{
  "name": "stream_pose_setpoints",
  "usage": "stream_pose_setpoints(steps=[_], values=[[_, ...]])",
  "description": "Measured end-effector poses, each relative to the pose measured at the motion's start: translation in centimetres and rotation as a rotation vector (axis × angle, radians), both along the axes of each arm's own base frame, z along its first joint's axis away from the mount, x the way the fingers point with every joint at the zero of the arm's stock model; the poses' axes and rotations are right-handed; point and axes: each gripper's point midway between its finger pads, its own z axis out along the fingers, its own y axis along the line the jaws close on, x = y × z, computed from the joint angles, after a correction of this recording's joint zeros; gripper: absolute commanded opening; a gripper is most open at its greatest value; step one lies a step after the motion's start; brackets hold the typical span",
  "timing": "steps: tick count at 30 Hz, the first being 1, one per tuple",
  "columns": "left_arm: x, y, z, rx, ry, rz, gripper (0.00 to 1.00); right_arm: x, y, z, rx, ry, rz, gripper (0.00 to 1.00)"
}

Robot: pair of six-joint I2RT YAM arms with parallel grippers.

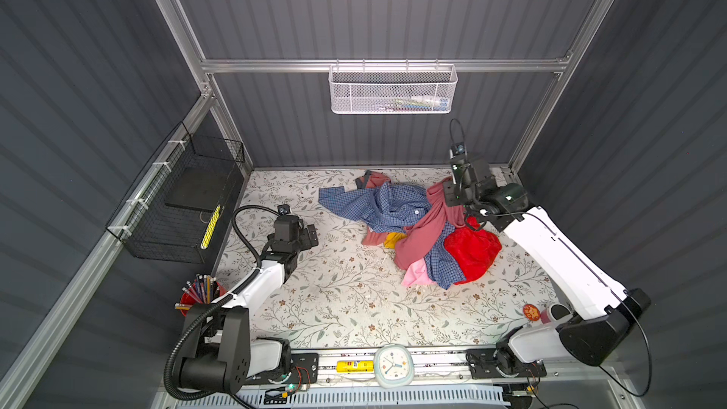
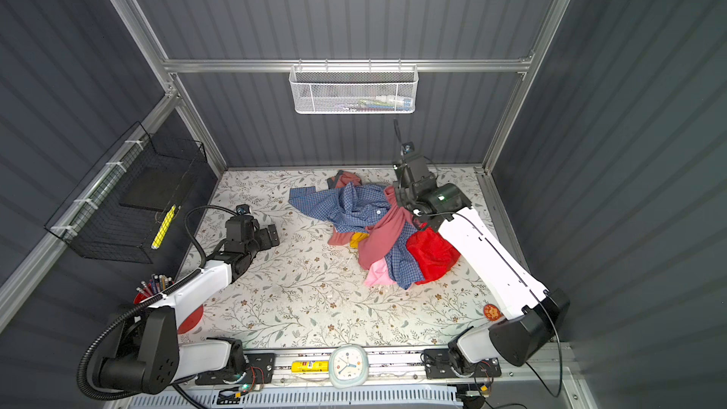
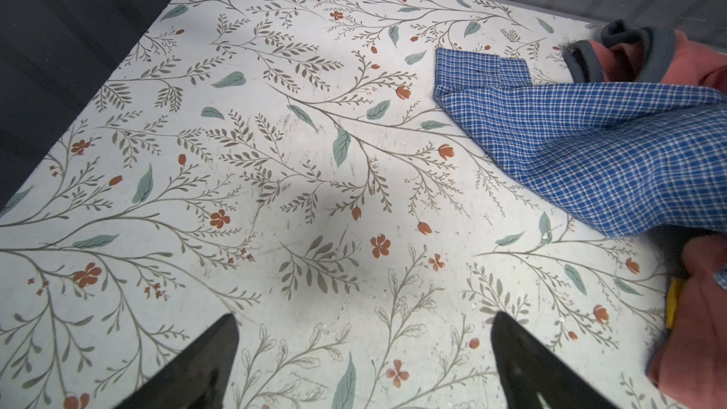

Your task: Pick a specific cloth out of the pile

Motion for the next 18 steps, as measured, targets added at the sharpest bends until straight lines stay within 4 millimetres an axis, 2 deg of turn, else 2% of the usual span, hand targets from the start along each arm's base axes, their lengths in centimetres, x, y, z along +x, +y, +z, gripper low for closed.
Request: stream_pose_setpoints(steps=[4,7,9,14,18], values=[[0.0,0.0,0.0,0.0,0.0,0.001,1.0,-1.0,3.8,-3.5,-0.086,0.082,0.088,0.0],[0.0,0.0,0.0,0.0,0.0,0.001,1.0,-2.7,6.4,-6.1,-0.14,0.137,0.163,0.0],[0.0,0.0,0.0,0.0,-0.001,0.001,1.0,-4.0,7.9,-7.1,-0.157,0.157,0.214,0.0],[0.0,0.0,0.0,0.0,-0.001,0.001,1.0,-7.6,11.4,-7.5,-0.08,0.186,0.373,0.0],[0.0,-0.2,0.0,0.0,-0.001,-0.003,1.0,-10.3,12.7,-6.8,-0.018,0.201,0.48,0.0]])
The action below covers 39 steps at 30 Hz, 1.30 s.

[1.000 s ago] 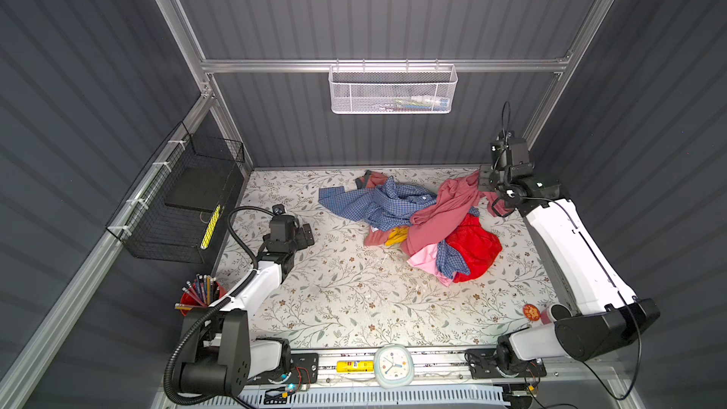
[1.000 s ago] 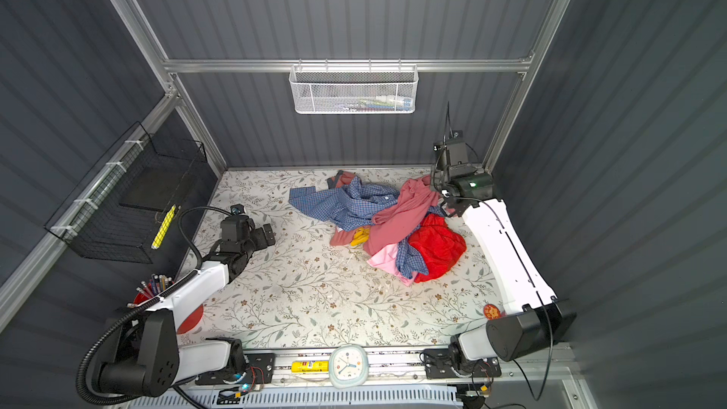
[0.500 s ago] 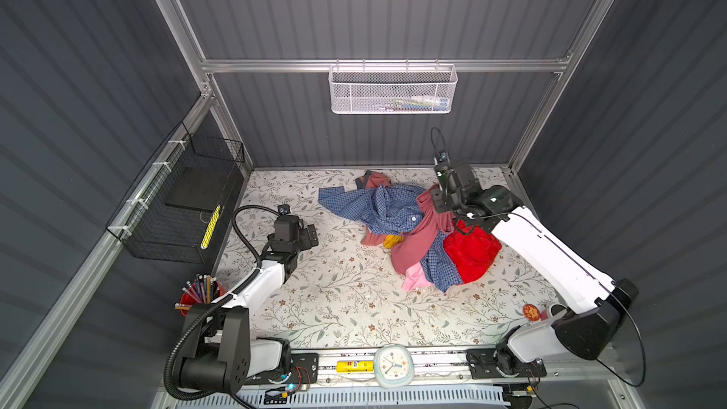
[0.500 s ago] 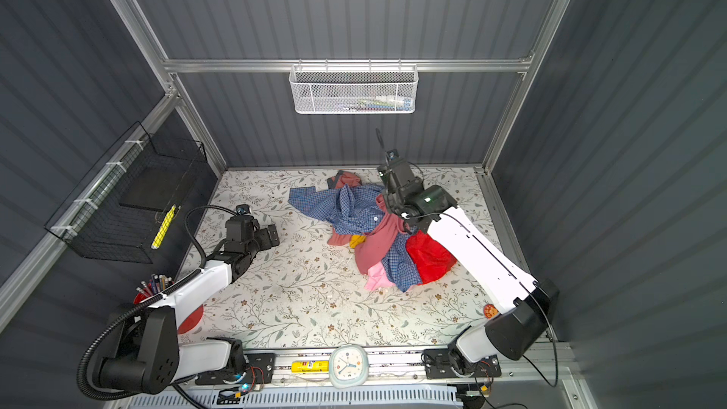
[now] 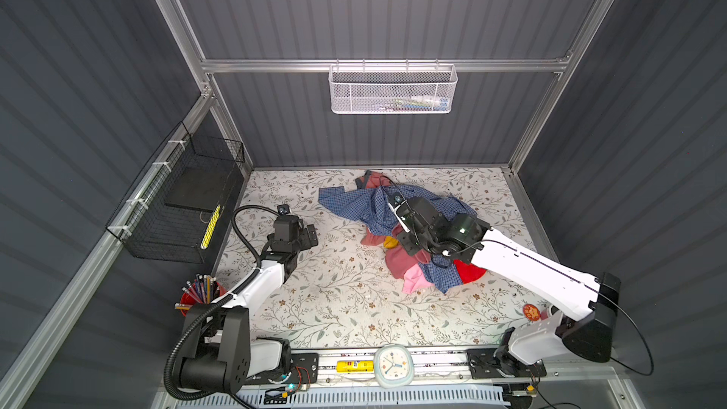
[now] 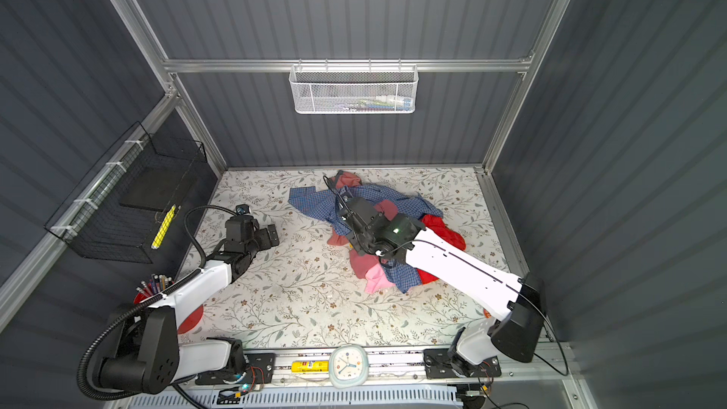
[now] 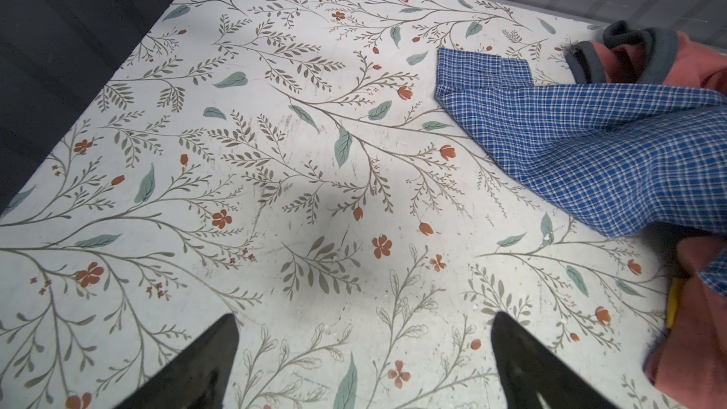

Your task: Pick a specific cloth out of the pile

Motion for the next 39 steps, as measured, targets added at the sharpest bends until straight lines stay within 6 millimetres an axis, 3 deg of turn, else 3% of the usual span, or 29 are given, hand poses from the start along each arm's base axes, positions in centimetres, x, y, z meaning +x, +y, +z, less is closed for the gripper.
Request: stream_pose_setpoints(steps=[3,8,13,14,17,18,22,27,29,31,37,39], values=[[0.0,0.0,0.0,0.0,0.0,-0.001,1.0,-1.8,0.6,-1.0,-0.006,0.038,0.064,0.0],[-0.1,-0.1,-0.1,-0.001,0.001,-0.002,1.0,-4.3,0.9,-5.3,-0.105,0.117,0.153,0.0],[-0.3,0.0,-0.3,-0.001,0.007,-0.001,1.0,-4.5,1.3,-8.8,-0.223,0.168,0.199,0.0],[-0.3,-0.1,-0.3,-0.002,0.007,-0.002,1.0,-4.4,1.3,-9.6,-0.258,0.173,0.206,0.05],[-0.3,-0.3,-0.3,-0.002,0.007,-0.007,1.0,-3.7,1.1,-12.2,-0.375,0.192,0.216,0.45],[-0.3,-0.3,-0.3,-0.002,0.007,-0.007,1.0,-3.5,1.1,-12.9,-0.409,0.199,0.218,0.51],[-0.3,-0.3,-0.4,-0.002,0.007,-0.007,1.0,-2.8,1.5,-15.2,-0.503,0.225,0.236,0.69],[-0.3,-0.2,-0.2,-0.001,0.003,-0.005,1.0,-2.6,1.4,-16.4,-0.575,0.236,0.247,0.78],[-0.3,-0.1,0.1,0.0,-0.005,-0.001,1.0,-2.5,1.1,-17.1,-0.623,0.237,0.251,0.76],[-0.3,-0.1,0.4,0.001,-0.015,0.003,1.0,-2.3,0.6,-18.1,-0.678,0.242,0.253,0.68],[-0.8,0.3,0.5,0.003,-0.021,0.023,1.0,-1.9,-0.5,-20.3,-0.784,0.246,0.254,0.17],[-0.9,0.4,0.4,0.006,-0.018,0.029,1.0,-1.8,-0.7,-20.4,-0.793,0.244,0.251,0.07]])
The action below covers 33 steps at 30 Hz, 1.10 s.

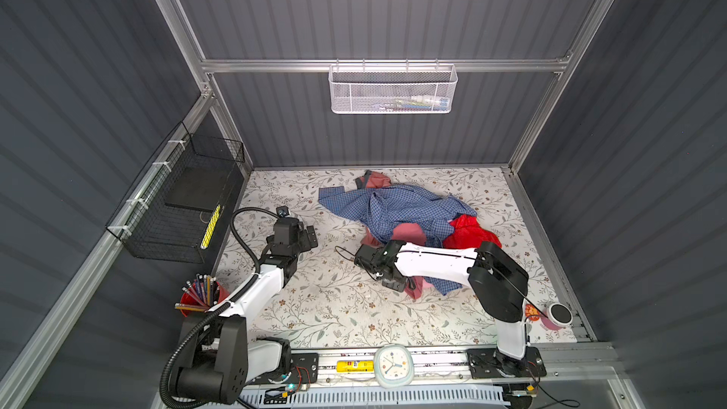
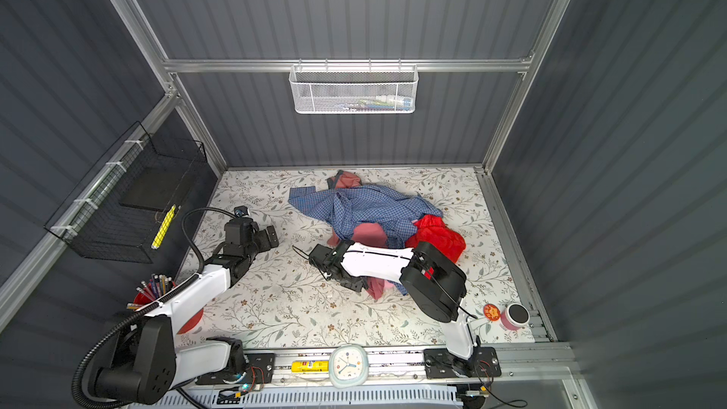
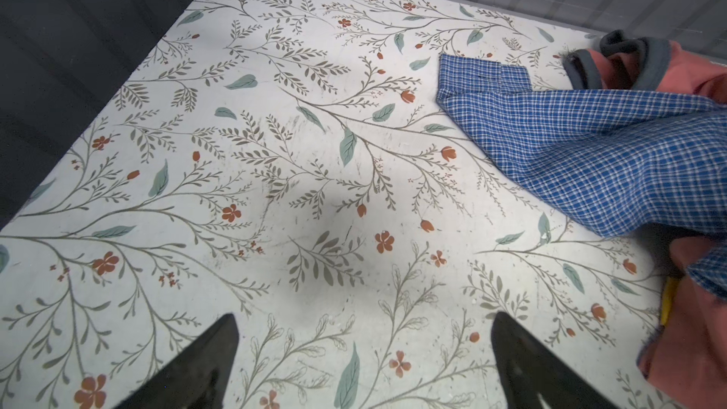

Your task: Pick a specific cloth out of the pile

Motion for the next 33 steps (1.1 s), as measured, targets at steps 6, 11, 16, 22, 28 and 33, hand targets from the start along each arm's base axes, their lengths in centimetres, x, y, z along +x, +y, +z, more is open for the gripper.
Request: stream_pose_setpoints(steps=[6,11,16,22,28,33], values=[[-0.2,0.2,-0.2,0.007,0.009,0.009,1.0,0.5,-0.2,1.4,0.043,-0.021,-0.043,0.0],[-0.3,0.2,0.1,0.007,0.004,0.008,1.0,1.6,1.6,9.6,0.252,-0.135,-0.086,0.0],[-0.3,0.2,0.8,0.01,-0.016,0.002,1.0,2.1,2.1,20.4,0.533,-0.29,-0.102,0.0],[-0.6,-0.3,1.4,0.012,-0.024,-0.025,1.0,2.4,1.9,28.3,0.724,-0.4,-0.092,0.0],[-0.2,-1.6,5.4,-0.008,-0.103,-0.089,1.0,4.6,3.0,33.6,0.911,-0.426,-0.101,0.0],[0.3,-3.8,11.8,-0.054,-0.246,-0.196,1.0,6.5,4.9,37.1,1.092,-0.395,-0.085,0.0]])
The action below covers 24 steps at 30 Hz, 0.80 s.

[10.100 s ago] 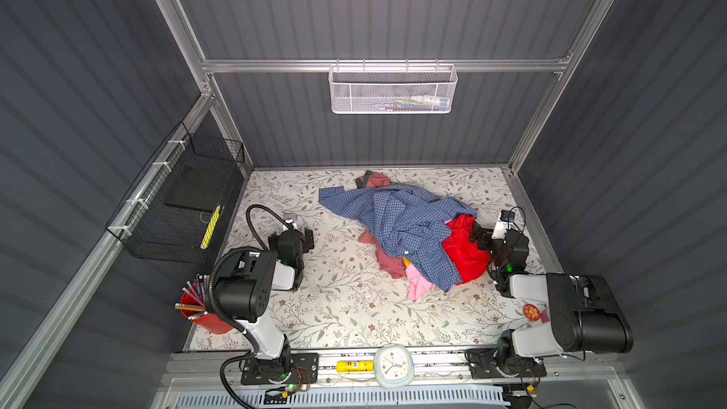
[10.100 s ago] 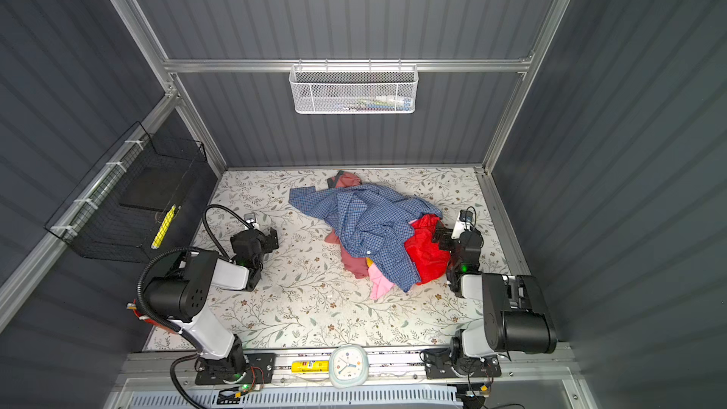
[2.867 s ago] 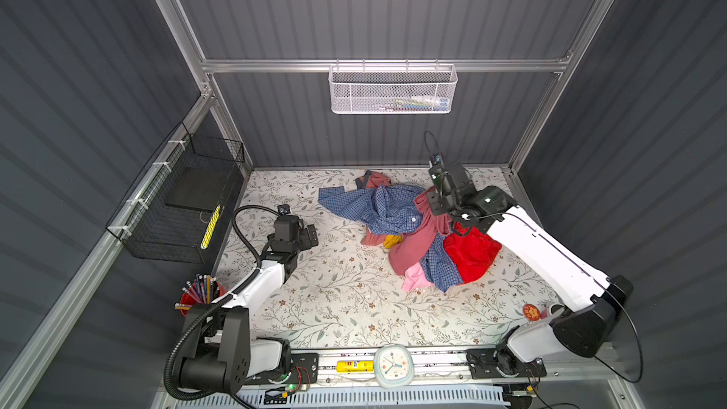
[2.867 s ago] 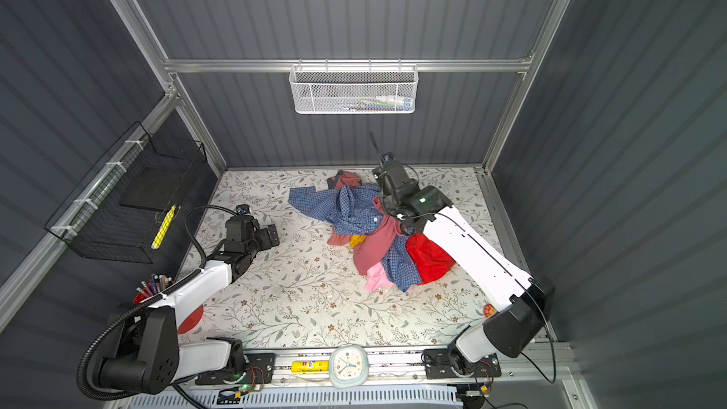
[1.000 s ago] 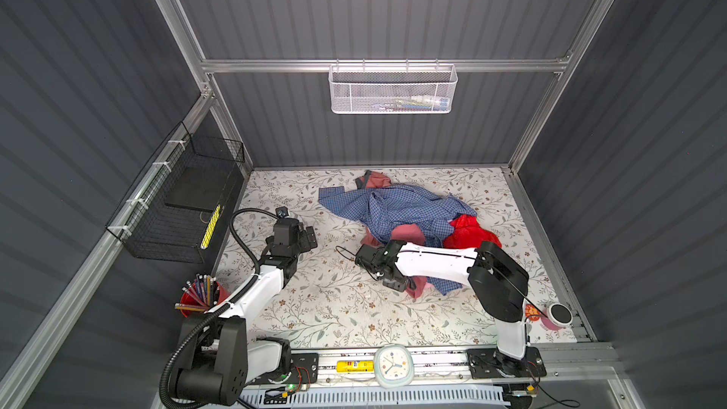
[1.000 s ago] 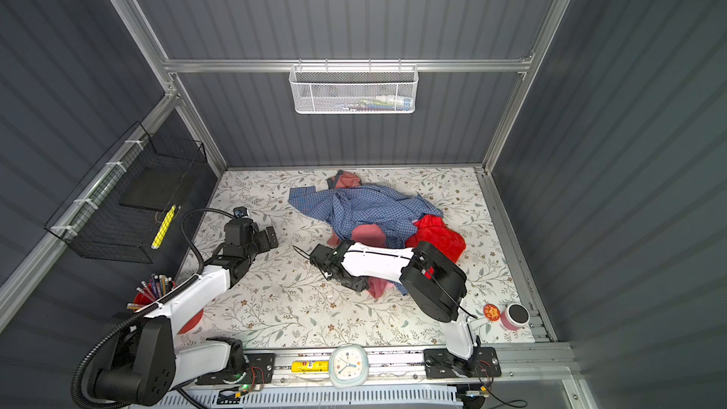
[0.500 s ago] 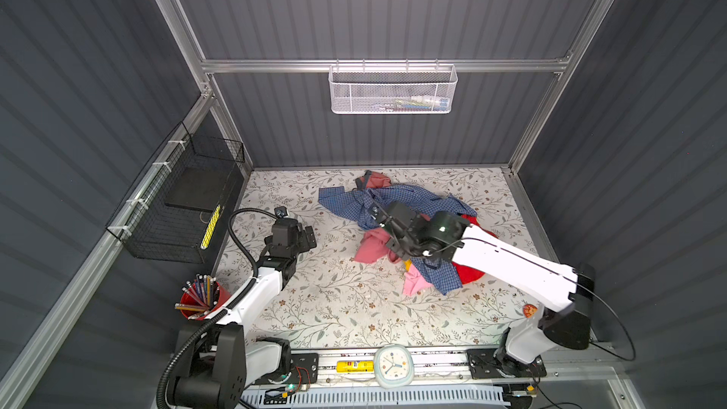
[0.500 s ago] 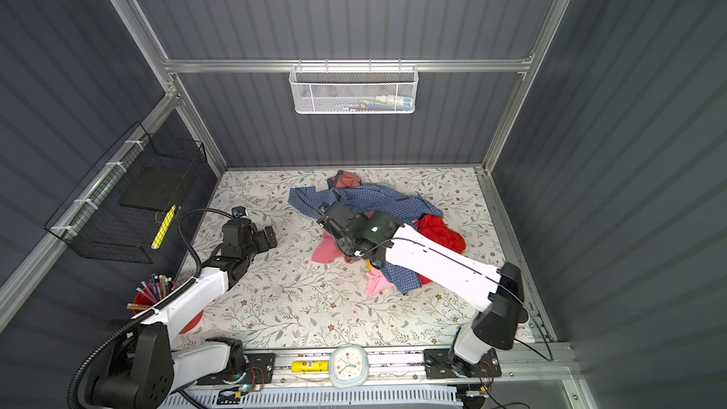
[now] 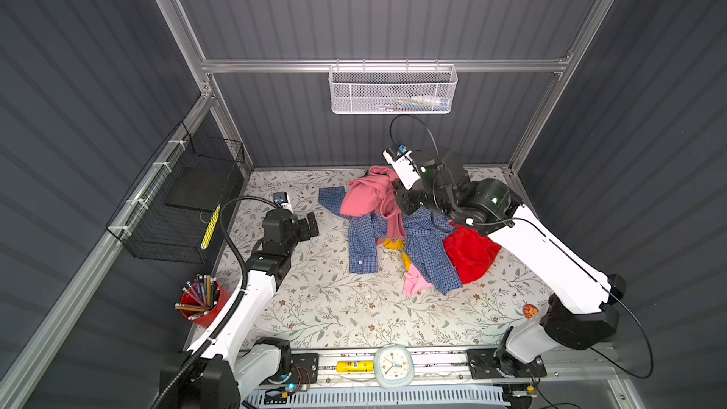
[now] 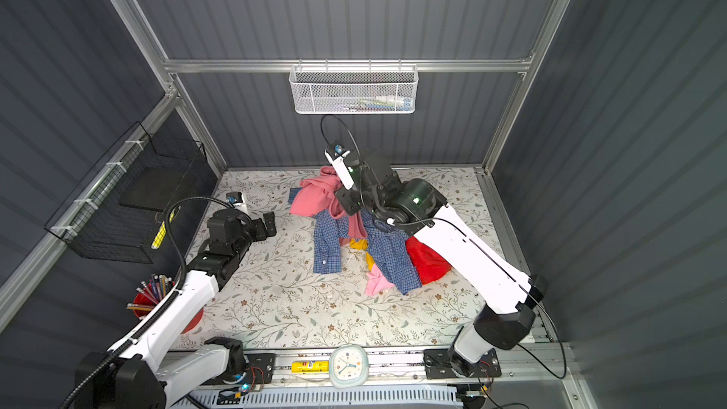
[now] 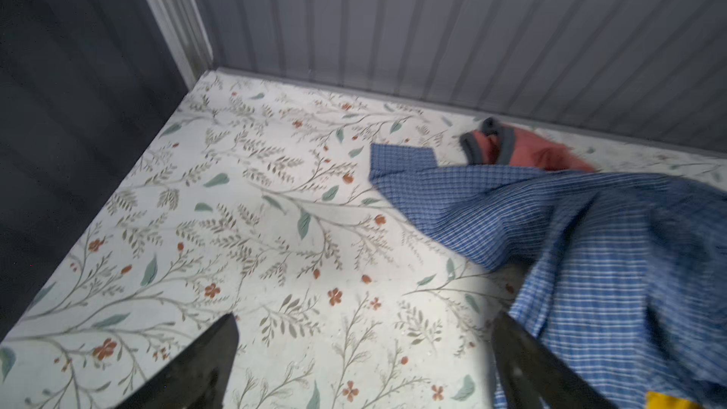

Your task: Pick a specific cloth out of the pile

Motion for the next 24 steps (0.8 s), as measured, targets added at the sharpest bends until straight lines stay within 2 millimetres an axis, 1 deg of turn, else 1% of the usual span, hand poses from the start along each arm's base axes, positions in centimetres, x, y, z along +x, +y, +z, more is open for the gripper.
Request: stream_pose_setpoints(steps=[2,5,7,8,10,11,13,15,16,18,20,21,23,24], values=[[0.1,-1.5,3.0,-0.028,-0.062,-0.067,1.0,0.5,1.6,1.1,0.055,-0.004,0.041,0.0],[0.1,-3.5,6.8,-0.073,-0.139,-0.164,1.0,1.1,4.4,2.1,0.133,0.006,0.109,0.0],[-0.1,-4.5,8.3,-0.098,-0.17,-0.22,1.0,1.5,5.8,2.6,0.187,0.021,0.149,0.0],[-0.2,-4.9,8.7,-0.108,-0.176,-0.24,1.0,1.9,6.4,2.9,0.212,0.026,0.164,0.0],[-0.3,-5.1,8.9,-0.128,-0.175,-0.249,1.0,2.4,7.2,3.1,0.265,0.045,0.188,0.0],[-0.4,-4.9,8.8,-0.135,-0.172,-0.233,1.0,2.6,7.6,3.2,0.295,0.06,0.201,0.0],[-0.7,-3.8,8.5,-0.142,-0.175,-0.167,1.0,2.7,8.4,3.3,0.348,0.095,0.225,0.0],[-1.6,-1.7,8.6,-0.136,-0.194,-0.063,1.0,2.7,9.4,3.3,0.399,0.132,0.253,0.0],[-2.3,-0.4,9.1,-0.13,-0.217,0.0,1.0,2.6,10.1,3.2,0.431,0.159,0.279,0.0],[-3.8,2.0,10.8,-0.114,-0.28,0.112,1.0,2.3,11.6,2.9,0.482,0.2,0.325,0.0],[-5.1,4.0,12.5,-0.092,-0.34,0.208,1.0,2.0,13.4,1.7,0.534,0.253,0.377,0.0],[-5.5,4.8,13.0,-0.082,-0.351,0.244,1.0,1.8,14.0,1.2,0.55,0.275,0.395,0.0],[-6.3,6.4,14.1,-0.058,-0.376,0.33,1.0,1.6,16.0,-1.0,0.581,0.342,0.442,0.0],[-6.5,6.9,14.5,-0.051,-0.382,0.356,1.0,1.6,16.8,-2.0,0.583,0.371,0.458,0.0]])
